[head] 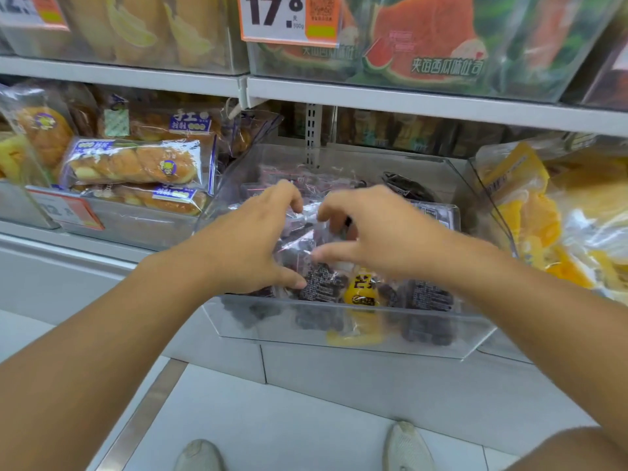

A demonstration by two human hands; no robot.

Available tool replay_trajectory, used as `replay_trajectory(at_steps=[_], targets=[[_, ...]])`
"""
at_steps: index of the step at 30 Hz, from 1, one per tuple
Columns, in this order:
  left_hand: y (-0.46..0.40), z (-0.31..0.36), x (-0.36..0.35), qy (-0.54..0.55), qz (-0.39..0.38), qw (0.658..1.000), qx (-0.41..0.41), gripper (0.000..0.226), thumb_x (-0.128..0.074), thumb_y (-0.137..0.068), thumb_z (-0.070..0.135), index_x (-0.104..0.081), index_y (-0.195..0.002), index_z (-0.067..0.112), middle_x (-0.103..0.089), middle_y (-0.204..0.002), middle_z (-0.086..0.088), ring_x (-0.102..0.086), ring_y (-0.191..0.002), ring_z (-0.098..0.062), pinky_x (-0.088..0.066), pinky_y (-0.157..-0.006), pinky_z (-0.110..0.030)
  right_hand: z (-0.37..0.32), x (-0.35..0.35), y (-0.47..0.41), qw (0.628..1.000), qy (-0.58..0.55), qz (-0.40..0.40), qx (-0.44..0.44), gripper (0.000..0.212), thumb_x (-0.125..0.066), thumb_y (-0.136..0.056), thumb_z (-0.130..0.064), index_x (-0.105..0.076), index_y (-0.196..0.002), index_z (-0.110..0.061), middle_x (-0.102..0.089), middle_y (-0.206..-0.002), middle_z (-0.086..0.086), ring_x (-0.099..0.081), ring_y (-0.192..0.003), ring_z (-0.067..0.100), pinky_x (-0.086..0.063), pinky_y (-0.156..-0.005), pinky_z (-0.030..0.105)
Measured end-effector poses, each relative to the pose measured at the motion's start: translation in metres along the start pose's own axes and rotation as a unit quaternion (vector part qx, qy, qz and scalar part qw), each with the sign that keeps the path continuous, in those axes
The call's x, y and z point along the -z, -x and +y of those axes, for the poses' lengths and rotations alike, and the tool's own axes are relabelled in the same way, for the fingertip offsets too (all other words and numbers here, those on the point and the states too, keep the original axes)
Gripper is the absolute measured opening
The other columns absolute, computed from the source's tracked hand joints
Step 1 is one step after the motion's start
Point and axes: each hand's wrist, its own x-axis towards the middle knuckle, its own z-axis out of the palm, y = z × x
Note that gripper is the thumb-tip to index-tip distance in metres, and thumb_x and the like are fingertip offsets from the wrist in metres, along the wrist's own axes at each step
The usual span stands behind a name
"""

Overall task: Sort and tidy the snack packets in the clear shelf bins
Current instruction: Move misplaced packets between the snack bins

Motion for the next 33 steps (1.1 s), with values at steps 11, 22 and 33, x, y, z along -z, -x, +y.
replay_trajectory(at_steps=[11,22,33], targets=[[-0.009,0.006,-0.005,-0.047,0.033,0.998,0.027,0.060,-0.081,-0.055,0.073,-0.050,-0.081,0.029,-0.045,-0.113,0.012,-0.051,-0.103,-0.014,-0.052,-0.082,-0.041,0.037,0.046,0.034,0.919,0.223,-0.294,-0.140,0.036,-0.087,-0.067,-0.049,-0.072,-0.084,-0.020,-0.072,-0.080,-0.004,-0.066,-0.080,0.016,-0.050,-0.063,0.027],[0.016,0.001,0.035,-0.153,-0.058,0.984,0.075,0.082,-0.097,-0.051,0.047,-0.052,-0.117,0.027,-0.035,-0.139,0.008,-0.043,-0.123,-0.018,-0.048,-0.097,-0.042,0.018,0.087,0.037,0.999,-0.007,-0.052,0.002,0.015,-0.079,-0.076,-0.041,-0.073,-0.088,-0.034,-0.067,-0.063,-0.003,-0.062,-0.048,0.005,-0.055,-0.053,0.029],[0.025,-0.023,0.045,-0.055,-0.025,0.998,0.004,0.034,-0.091,-0.069,0.023,-0.065,-0.060,0.043,-0.058,-0.118,0.011,-0.056,-0.104,-0.011,-0.040,-0.085,-0.026,-0.041,-0.013,-0.008,0.993,-0.081,-0.019,0.080,0.025,-0.081,-0.080,-0.040,-0.073,-0.102,-0.030,-0.068,-0.083,-0.011,-0.059,-0.076,-0.001,-0.052,-0.073,0.028]])
